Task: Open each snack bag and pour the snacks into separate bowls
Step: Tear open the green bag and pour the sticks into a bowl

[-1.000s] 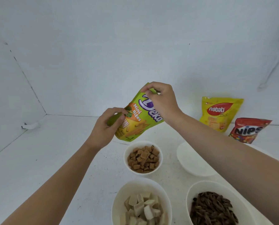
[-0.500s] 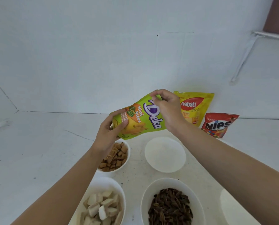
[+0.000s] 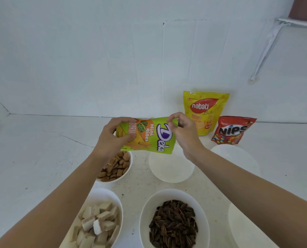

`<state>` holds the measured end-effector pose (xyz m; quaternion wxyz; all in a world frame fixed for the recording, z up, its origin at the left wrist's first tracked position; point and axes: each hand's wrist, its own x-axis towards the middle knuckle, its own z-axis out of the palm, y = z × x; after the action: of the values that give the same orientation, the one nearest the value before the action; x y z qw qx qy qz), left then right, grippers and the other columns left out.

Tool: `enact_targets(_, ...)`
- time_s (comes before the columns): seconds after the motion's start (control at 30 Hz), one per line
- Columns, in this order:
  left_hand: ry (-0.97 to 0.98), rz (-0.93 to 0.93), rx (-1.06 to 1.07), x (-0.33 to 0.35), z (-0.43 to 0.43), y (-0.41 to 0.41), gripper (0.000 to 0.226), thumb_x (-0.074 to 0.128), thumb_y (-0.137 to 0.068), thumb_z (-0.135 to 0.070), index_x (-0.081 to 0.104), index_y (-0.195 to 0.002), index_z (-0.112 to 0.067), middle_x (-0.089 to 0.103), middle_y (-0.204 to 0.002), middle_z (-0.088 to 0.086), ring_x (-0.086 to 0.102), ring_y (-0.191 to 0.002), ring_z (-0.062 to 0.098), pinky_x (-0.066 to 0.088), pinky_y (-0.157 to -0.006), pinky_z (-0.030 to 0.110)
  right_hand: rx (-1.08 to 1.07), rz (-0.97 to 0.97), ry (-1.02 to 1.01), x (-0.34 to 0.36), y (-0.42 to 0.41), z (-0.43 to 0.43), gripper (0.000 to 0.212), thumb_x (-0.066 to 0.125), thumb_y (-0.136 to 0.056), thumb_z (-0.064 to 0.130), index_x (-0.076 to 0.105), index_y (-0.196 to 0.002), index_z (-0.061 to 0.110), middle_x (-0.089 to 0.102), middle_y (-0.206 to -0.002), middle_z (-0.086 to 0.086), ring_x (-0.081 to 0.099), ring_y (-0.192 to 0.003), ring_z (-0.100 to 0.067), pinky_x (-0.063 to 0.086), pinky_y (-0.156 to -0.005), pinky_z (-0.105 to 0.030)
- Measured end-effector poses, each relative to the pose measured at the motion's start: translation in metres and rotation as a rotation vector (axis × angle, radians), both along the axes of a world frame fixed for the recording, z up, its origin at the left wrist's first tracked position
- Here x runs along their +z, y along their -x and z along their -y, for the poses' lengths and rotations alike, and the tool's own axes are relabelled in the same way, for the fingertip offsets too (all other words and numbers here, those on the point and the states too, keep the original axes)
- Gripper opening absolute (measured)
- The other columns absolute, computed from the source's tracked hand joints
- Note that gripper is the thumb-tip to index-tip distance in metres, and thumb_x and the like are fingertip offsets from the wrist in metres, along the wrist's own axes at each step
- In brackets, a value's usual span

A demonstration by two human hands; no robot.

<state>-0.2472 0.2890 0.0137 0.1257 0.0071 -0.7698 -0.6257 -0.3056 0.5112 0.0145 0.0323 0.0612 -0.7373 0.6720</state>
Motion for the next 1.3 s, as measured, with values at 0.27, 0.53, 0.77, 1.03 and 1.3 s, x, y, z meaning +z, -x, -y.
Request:
enact_targets(0.27, 0.092, 0.048, 0.000, 0.010, -0.008, -0.001, 0.045, 0.078, -0.074, 0.010, 0.080, -0.098, -0.028, 0.066, -0.118, 0.000, 0.068, -0.102, 0.012, 0.062, -0.072, 0.032, -0.037, 0.068, -0.085, -0.018, -0.009, -0.007, 0.023, 0.059, -0.094, 0.002, 0.061, -0.081, 0.021, 0.026, -0.058, 0.005, 0.029, -0.055, -0.009, 0.032, -0.052, -0.022)
enact_targets(0.53, 0.013, 0.182, 0.137, 0.024, -0.023, 0.005, 0.032, 0.071, -0.080, 0.008, 0.081, -0.085, -0.023, 0.079, -0.094, 0.004, 0.073, -0.065, 0.011, 0.062, -0.061, 0.031, -0.018, 0.181, 0.047, -0.024, -0.019, -0.008, 0.026, 0.059, -0.093, -0.003, 0.061, -0.080, 0.020, 0.045, -0.078, -0.013, 0.043, -0.077, -0.020, 0.035, -0.059, -0.026)
enact_targets(0.77, 0.093, 0.198, 0.155, 0.036, -0.036, 0.006, 0.031, 0.073, -0.079, 0.004, 0.081, -0.077, -0.026, 0.078, -0.087, 0.003, 0.072, -0.071, 0.020, 0.062, -0.074, 0.042, -0.096, 0.242, 0.165, -0.030, -0.028, -0.007, 0.022, 0.060, -0.090, -0.007, 0.061, -0.090, 0.015, 0.060, -0.081, -0.004, 0.061, -0.077, -0.017, 0.044, -0.054, -0.017)
enact_targets(1.03, 0.218, 0.170, 0.136, 0.046, -0.048, 0.006, 0.031, 0.074, -0.078, 0.002, 0.081, -0.078, -0.028, 0.077, -0.087, -0.003, 0.076, -0.077, 0.024, 0.063, -0.067, 0.036, -0.121, 0.356, 0.233, -0.033, -0.031, -0.009, 0.032, 0.048, -0.084, -0.012, 0.052, -0.082, 0.019, 0.063, -0.096, -0.012, 0.066, -0.088, -0.027, 0.047, -0.062, -0.030)
enact_targets(1.3, 0.266, 0.148, 0.124, 0.050, -0.051, 0.004, 0.029, 0.074, -0.078, 0.002, 0.082, -0.081, -0.026, 0.078, -0.086, 0.001, 0.076, -0.074, 0.024, 0.065, -0.070, 0.045, -0.079, 0.383, 0.245, -0.030, -0.032, -0.015, 0.030, 0.047, -0.085, -0.011, 0.049, -0.086, 0.019, 0.063, -0.101, -0.014, 0.064, -0.083, -0.024, 0.044, -0.055, -0.027)
